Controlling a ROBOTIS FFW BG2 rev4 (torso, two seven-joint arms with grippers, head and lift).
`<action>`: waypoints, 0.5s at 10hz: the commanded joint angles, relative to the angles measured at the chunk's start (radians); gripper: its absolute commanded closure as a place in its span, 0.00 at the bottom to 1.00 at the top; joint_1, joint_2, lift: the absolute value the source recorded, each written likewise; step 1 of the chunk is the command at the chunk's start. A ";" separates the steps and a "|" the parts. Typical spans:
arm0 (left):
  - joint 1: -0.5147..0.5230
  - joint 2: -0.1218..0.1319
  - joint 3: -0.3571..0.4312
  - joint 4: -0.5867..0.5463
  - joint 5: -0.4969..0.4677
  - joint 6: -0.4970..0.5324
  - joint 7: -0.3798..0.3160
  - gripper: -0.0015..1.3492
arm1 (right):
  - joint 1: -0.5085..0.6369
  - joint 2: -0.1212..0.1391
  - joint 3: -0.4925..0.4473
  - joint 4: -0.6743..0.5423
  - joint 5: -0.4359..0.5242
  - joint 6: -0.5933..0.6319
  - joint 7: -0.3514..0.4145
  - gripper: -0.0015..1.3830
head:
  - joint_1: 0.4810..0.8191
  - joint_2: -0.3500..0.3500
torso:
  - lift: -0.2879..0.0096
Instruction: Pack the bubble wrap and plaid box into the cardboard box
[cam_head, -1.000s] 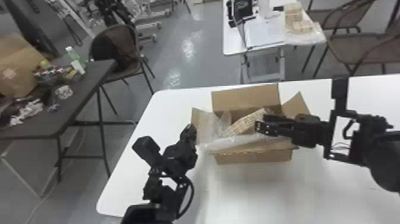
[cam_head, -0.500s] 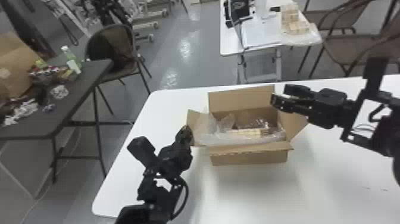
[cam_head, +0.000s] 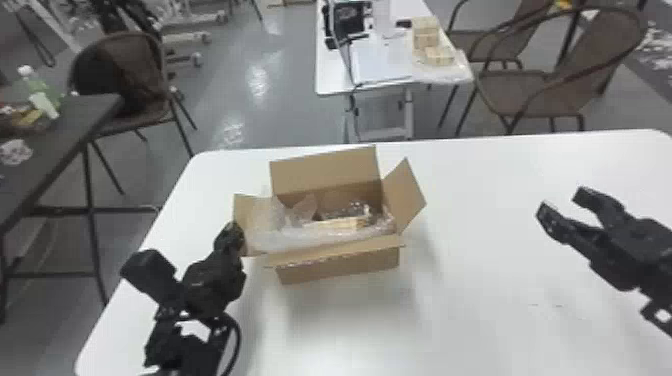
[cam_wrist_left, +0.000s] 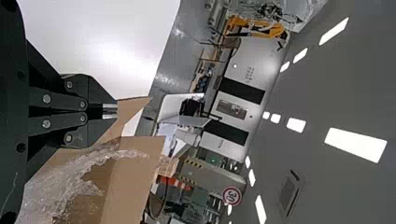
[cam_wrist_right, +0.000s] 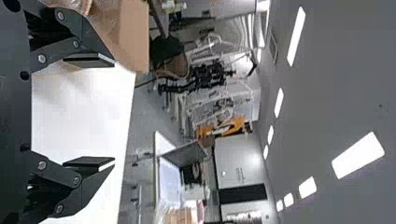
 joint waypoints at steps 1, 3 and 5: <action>0.014 -0.014 0.033 0.000 -0.025 -0.042 0.005 0.89 | 0.097 0.011 -0.075 -0.001 -0.001 -0.089 -0.009 0.37 | 0.63 0.72 | 0.56; 0.041 -0.046 0.072 0.003 -0.077 -0.131 0.091 0.89 | 0.162 0.011 -0.148 0.016 -0.027 -0.132 -0.007 0.37 | 0.63 0.69 | 0.56; 0.036 -0.063 0.097 0.053 -0.110 -0.248 0.206 0.89 | 0.180 0.011 -0.154 0.017 -0.039 -0.134 -0.007 0.37 | 0.63 0.71 | 0.56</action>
